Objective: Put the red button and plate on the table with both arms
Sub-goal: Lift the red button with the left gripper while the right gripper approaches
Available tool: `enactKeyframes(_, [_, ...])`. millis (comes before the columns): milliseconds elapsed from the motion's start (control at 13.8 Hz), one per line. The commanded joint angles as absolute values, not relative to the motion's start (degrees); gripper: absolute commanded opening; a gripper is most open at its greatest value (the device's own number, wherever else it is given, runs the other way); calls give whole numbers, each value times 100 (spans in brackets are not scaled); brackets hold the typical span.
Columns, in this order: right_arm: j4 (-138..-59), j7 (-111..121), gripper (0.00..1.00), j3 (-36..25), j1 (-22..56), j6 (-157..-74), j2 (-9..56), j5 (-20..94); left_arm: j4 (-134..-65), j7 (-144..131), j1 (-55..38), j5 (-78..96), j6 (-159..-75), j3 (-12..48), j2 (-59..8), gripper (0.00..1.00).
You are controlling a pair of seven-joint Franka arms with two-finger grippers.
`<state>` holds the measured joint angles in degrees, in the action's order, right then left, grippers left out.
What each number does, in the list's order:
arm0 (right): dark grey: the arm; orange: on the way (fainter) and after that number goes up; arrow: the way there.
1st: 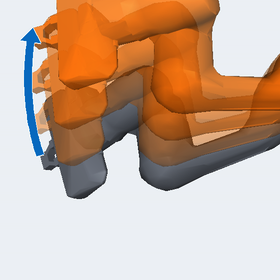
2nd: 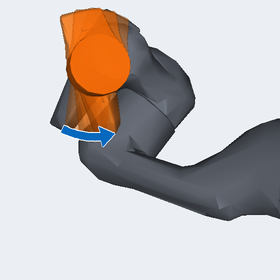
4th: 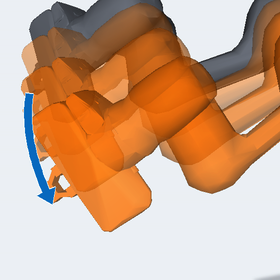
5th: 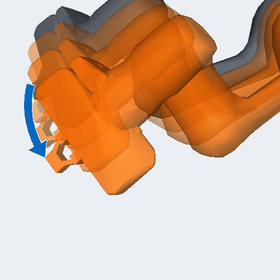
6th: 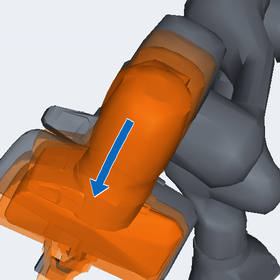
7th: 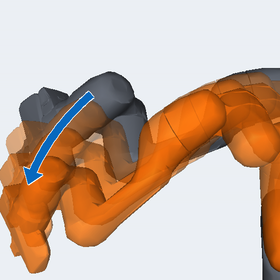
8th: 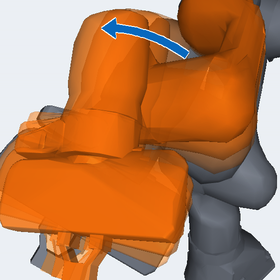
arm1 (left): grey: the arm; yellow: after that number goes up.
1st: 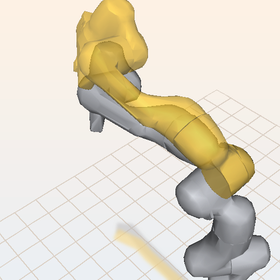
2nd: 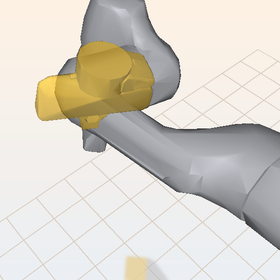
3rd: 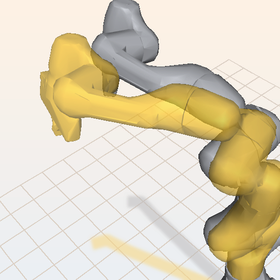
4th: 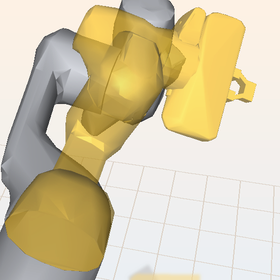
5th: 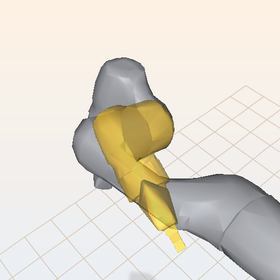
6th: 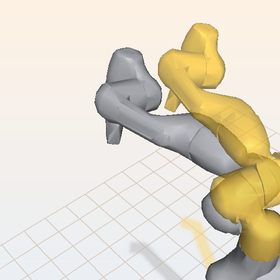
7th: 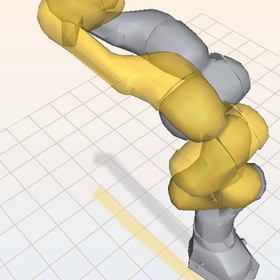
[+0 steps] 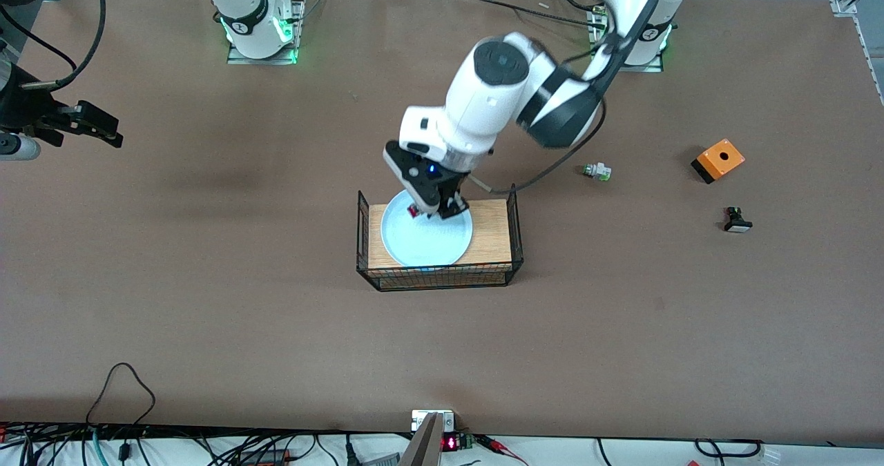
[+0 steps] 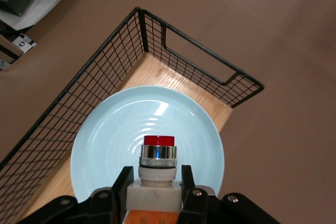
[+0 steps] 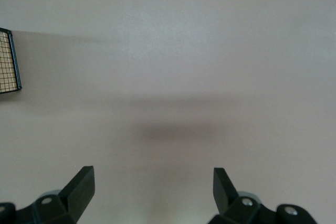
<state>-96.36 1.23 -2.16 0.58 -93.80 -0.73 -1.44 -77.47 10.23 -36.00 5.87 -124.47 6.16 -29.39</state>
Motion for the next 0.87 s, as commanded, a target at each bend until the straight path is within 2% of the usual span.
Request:
enactKeyframes(0, [-9633,220,100,-229,-9,-9387,-106,-62,-7954,-22,-3429,633,-10625,519,-1989,11])
enactKeyframes(145, [-9633,211,100,-211,35,-9404,-44,-70,-7945,-709,-3139,615,-9506,483,-1776,11])
enactKeyframes(363, [-9633,159,100,-193,53,-9360,-18,-62,-7963,-1623,-2612,-76,-8405,475,-1679,12])
enactKeyframes(436, [-9642,10,100,-185,114,-9308,-35,-62,-7998,-1748,-2402,-375,-8324,475,-1679,13])
enactKeyframes(581, [-9615,-1662,100,-150,797,-9229,-27,34,-8199,-1671,-1629,-413,-8191,483,-1810,13])
enactKeyframes(799, [-9580,-3213,100,-141,1606,-9325,140,561,-8594,-1021,-1012,-492,-8655,475,-2091,12])
